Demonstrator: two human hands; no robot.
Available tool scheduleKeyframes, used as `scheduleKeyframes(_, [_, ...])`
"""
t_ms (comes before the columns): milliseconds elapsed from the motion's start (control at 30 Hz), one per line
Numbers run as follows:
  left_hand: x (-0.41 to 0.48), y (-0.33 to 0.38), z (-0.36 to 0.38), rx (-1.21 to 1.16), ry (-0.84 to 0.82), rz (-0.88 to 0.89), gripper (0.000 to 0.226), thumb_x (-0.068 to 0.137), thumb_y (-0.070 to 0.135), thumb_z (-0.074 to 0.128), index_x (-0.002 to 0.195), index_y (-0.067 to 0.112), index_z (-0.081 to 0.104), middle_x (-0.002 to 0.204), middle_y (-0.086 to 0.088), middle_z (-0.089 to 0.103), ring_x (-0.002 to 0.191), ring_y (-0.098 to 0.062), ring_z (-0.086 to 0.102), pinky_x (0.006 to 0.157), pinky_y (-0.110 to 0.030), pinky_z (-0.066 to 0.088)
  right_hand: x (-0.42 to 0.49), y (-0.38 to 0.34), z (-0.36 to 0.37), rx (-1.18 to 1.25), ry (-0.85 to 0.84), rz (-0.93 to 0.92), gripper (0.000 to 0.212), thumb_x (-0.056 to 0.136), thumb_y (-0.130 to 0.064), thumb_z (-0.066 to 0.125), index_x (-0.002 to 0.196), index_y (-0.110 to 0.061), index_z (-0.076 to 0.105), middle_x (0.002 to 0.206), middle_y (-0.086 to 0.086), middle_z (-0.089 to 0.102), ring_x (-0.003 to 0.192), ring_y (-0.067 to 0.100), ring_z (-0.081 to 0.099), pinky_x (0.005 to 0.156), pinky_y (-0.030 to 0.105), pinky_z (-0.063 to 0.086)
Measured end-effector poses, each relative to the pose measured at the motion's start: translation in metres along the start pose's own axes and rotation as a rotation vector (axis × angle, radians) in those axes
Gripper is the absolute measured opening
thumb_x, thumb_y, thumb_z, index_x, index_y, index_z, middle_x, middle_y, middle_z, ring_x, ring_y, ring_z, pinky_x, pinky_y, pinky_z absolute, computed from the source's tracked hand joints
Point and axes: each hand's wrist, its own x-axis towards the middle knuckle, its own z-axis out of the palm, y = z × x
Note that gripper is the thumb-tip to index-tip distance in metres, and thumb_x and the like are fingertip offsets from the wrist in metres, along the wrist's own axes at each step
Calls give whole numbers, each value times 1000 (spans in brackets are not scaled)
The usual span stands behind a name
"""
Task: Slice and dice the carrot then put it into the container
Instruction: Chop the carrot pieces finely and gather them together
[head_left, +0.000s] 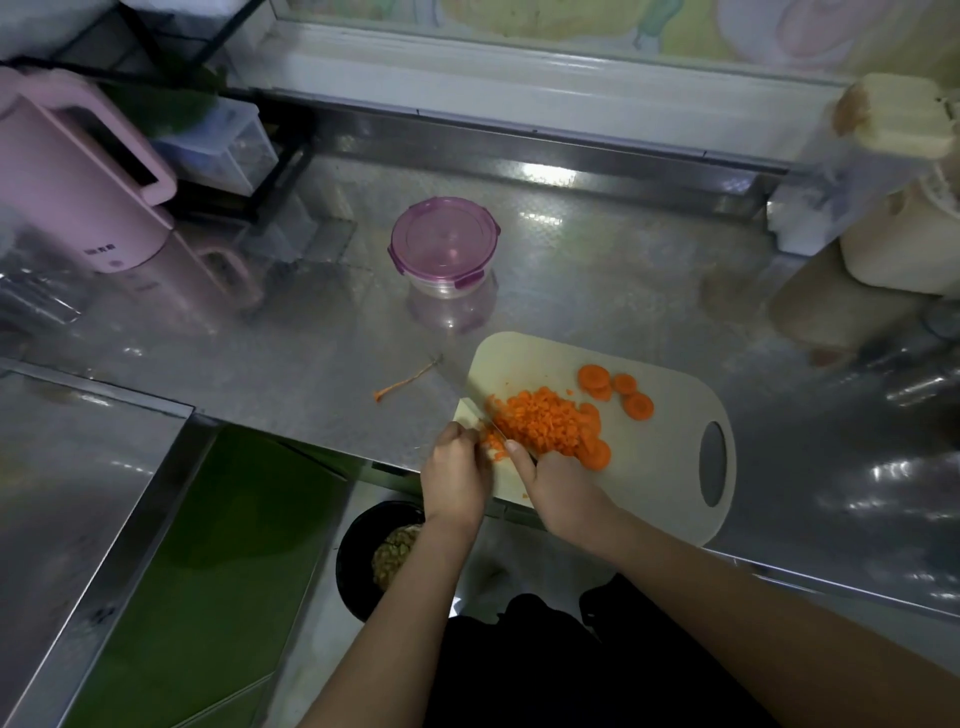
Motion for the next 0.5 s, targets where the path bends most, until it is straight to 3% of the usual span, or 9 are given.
scheduleKeyframes(200, [-2,-3,3,-9,13,12,25,87,7,54,108,7,68,106,-10,60,93,-31,60,73,-40,50,2,6,1,106,23,15,46,100,-49,26,78,-14,47,83,10,53,79,24,53,72,31,40])
scheduleKeyframes(300, [-1,-5,5,-24,21,22,23,89,10,56,109,9,68,104,-8,61,91,-29,61,73,-38,50,5,6,-2,129,71,34,48,101,-46,26,61,-22,38,69,11,54,74,31,59,67,33,41])
scheduleKeyframes(367, [-1,-6,5,-33,31,21,22,91,13,56,109,9,68,105,-7,61,92,-28,61,74,-38,50,8,7,-6,220,102,54,57,99,-51,28,55,-17,41,58,6,50,65,25,54,61,31,37])
scheduleKeyframes(500, [-2,-3,3,-13,34,39,21,90,9,55,106,7,68,105,-10,61,91,-32,61,73,-39,49,4,7,-2,229,68,52,48,99,-51,26,61,-24,36,62,-2,42,72,22,48,69,29,35])
